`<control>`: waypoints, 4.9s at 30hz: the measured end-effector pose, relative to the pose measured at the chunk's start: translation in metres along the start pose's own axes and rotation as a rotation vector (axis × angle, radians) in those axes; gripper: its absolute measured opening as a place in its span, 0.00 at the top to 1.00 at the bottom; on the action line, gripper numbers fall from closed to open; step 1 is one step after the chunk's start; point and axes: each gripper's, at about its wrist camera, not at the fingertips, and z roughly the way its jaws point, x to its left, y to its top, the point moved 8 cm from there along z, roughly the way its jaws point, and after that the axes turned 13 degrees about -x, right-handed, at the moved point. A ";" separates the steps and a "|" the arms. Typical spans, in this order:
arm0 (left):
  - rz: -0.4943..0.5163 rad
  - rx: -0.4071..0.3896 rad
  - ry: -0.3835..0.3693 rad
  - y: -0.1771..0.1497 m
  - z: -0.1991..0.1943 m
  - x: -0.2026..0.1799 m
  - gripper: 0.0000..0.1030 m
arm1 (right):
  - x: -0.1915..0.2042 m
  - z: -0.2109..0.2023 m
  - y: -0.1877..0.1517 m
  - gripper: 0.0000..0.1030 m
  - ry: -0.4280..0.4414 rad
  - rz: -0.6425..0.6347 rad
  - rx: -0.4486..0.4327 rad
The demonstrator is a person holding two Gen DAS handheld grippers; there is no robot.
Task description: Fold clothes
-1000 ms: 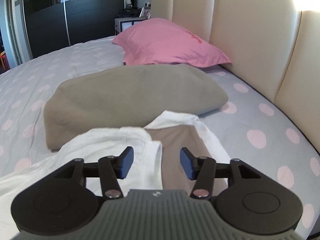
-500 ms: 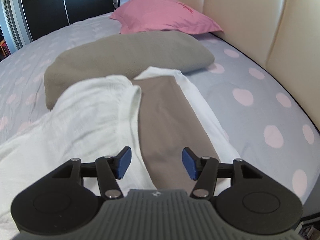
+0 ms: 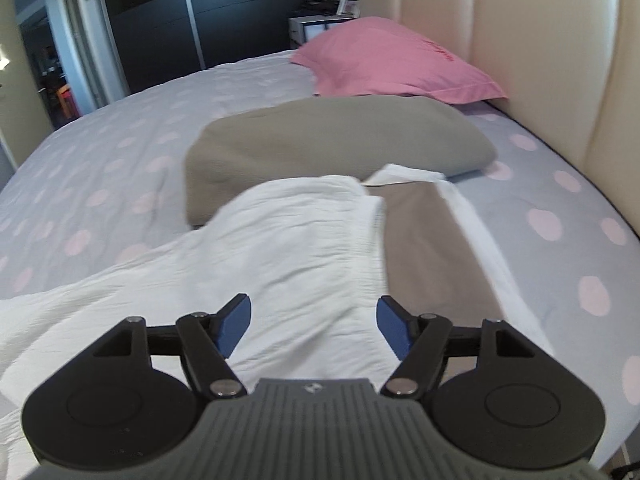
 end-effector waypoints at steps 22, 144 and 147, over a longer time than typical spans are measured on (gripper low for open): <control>0.023 -0.156 -0.348 0.014 -0.032 -0.107 0.51 | 0.027 0.011 -0.013 0.27 0.049 -0.059 0.034; 0.188 -0.106 0.473 0.057 0.040 0.136 0.99 | -0.072 0.038 -0.059 0.23 -0.232 0.070 0.195; 0.177 -0.038 0.469 0.044 0.046 0.145 0.97 | -0.068 0.039 -0.055 0.23 -0.222 0.072 0.187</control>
